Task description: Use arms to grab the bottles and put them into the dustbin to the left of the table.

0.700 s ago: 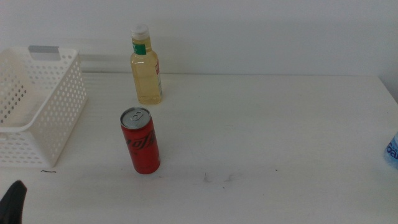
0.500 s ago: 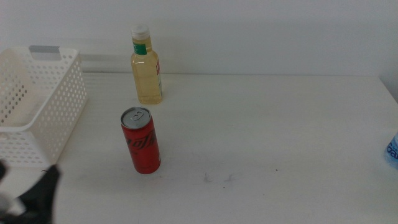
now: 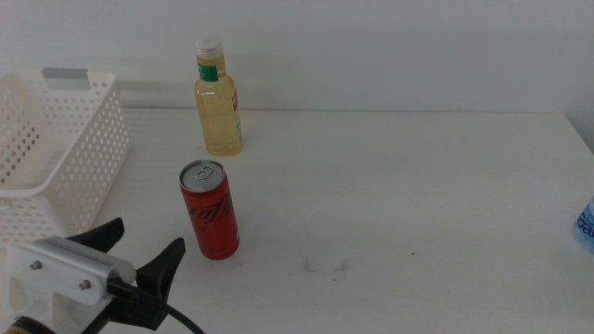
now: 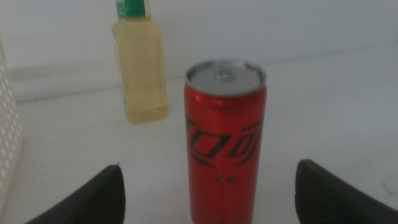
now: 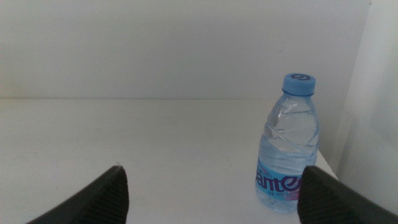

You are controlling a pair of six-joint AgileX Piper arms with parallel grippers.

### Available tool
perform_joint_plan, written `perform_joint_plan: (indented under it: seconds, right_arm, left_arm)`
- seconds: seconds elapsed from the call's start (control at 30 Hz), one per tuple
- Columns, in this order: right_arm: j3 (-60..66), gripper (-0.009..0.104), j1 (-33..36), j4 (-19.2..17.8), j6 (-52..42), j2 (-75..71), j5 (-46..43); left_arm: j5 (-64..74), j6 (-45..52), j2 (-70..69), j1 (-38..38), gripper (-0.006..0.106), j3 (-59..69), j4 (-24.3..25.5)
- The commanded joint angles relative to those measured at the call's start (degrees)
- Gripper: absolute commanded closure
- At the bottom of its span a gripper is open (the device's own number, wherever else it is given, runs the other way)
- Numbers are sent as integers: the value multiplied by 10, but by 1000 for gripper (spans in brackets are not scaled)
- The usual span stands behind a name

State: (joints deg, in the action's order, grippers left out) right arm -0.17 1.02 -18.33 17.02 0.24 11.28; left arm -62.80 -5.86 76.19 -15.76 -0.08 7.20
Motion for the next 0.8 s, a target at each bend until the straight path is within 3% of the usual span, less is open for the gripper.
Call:
perform_joint_plan:
  seconds: [0.0,0.4,0.77]
  right_arm:
    - [2,2,-3,-6,-1,-2,-6]
    - [2,2,-3,-6,-1,-2,-6]
    - [2,2,-3,-6,-1,-2,-6]
  left_arm:
    - [-30,-6,27,-3,7,1,3]
    - [-10,-22,38,-3,7,1,20]
    - [-68,-35,207,-3,7,-74,44]
